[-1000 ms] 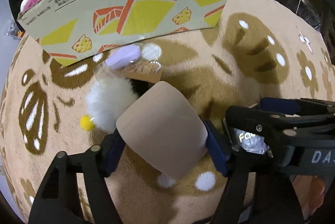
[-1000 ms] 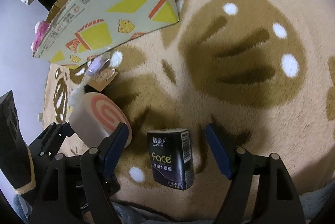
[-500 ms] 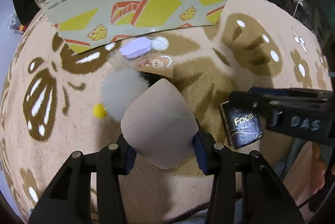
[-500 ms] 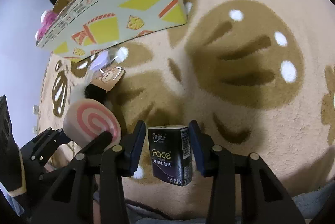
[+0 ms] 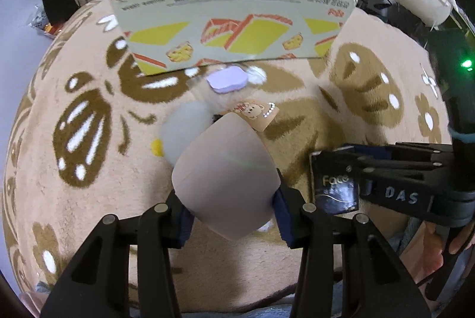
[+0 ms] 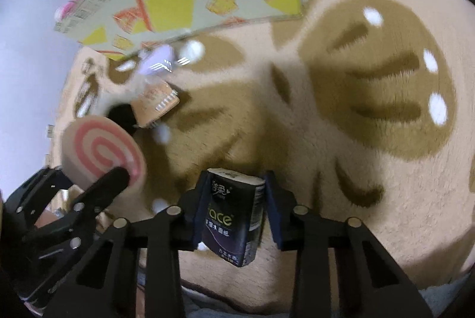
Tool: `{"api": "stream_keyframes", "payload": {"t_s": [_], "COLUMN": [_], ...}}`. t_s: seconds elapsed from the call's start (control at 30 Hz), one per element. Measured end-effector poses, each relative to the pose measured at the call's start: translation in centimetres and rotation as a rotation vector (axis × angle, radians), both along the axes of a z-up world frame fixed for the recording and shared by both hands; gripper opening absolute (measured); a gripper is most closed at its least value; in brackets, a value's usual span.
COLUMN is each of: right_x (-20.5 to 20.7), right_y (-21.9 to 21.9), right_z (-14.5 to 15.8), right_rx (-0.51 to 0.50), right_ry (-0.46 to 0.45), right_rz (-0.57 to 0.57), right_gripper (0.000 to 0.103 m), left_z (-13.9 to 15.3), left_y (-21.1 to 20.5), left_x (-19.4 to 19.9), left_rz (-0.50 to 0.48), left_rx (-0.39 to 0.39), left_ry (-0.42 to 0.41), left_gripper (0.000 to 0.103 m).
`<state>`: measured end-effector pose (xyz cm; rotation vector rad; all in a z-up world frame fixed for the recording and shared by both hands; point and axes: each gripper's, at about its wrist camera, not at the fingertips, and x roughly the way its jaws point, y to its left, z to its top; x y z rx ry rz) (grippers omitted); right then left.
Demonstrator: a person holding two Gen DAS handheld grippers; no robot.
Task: Organize soft objects
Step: 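Carry the cushion and tissue pack up over the box with both tools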
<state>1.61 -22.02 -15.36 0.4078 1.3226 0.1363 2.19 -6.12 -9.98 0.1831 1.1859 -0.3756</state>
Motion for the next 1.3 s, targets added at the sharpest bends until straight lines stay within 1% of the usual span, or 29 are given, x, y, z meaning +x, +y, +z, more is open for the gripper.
{"api": "stream_keyframes", "payload": {"t_s": [0.17, 0.23, 0.3, 0.43, 0.57, 0.7, 0.77, 0.83, 1.1, 1.3], "right_x": [-0.3, -0.3, -0.3, -1.0, -1.4, -1.5, -1.5, -1.2, 1.0, 2.4], "right_y": [0.5, 0.6, 0.4, -0.7, -0.9, -1.0, -1.4, -1.4, -1.9, -2.3], "right_z": [3.0, 3.8, 4.7, 7.0, 9.2, 11.1, 12.0, 12.6, 14.4, 15.0], "right_rx": [-0.02, -0.022, -0.028, -0.036, -0.06, -0.091, -0.098, -0.109, -0.138, -0.148], "right_ry": [-0.16, -0.208, -0.26, -0.377, -0.504, -0.6, -0.645, -0.669, -0.743, -0.777], "right_rz": [0.009, 0.008, -0.002, -0.022, -0.044, -0.059, -0.067, -0.07, -0.069, -0.066], "right_gripper": [0.031, 0.031, 0.031, 0.03, 0.03, 0.03, 0.03, 0.03, 0.03, 0.031], "left_z": [1.5, 1.7, 2.1, 3.5, 5.1, 7.1, 7.8, 8.4, 9.8, 11.0], "left_y": [0.8, 0.7, 0.6, 0.8, 1.1, 1.2, 1.1, 1.0, 0.4, -0.4], "left_x": [-0.1, -0.1, 0.0, 0.0, -0.1, -0.2, -0.2, 0.3, 3.2, 5.2], "left_rz": [0.02, 0.029, 0.045, 0.069, 0.078, 0.077, 0.076, 0.074, 0.07, 0.054], "left_rx": [-0.016, -0.034, -0.042, -0.042, -0.048, -0.065, -0.065, -0.069, -0.069, -0.068], "left_ry": [-0.065, -0.07, -0.095, -0.18, -0.285, -0.411, -0.453, -0.484, -0.548, -0.6], "left_gripper": [0.042, 0.042, 0.042, 0.042, 0.042, 0.042, 0.042, 0.042, 0.042, 0.042]}}
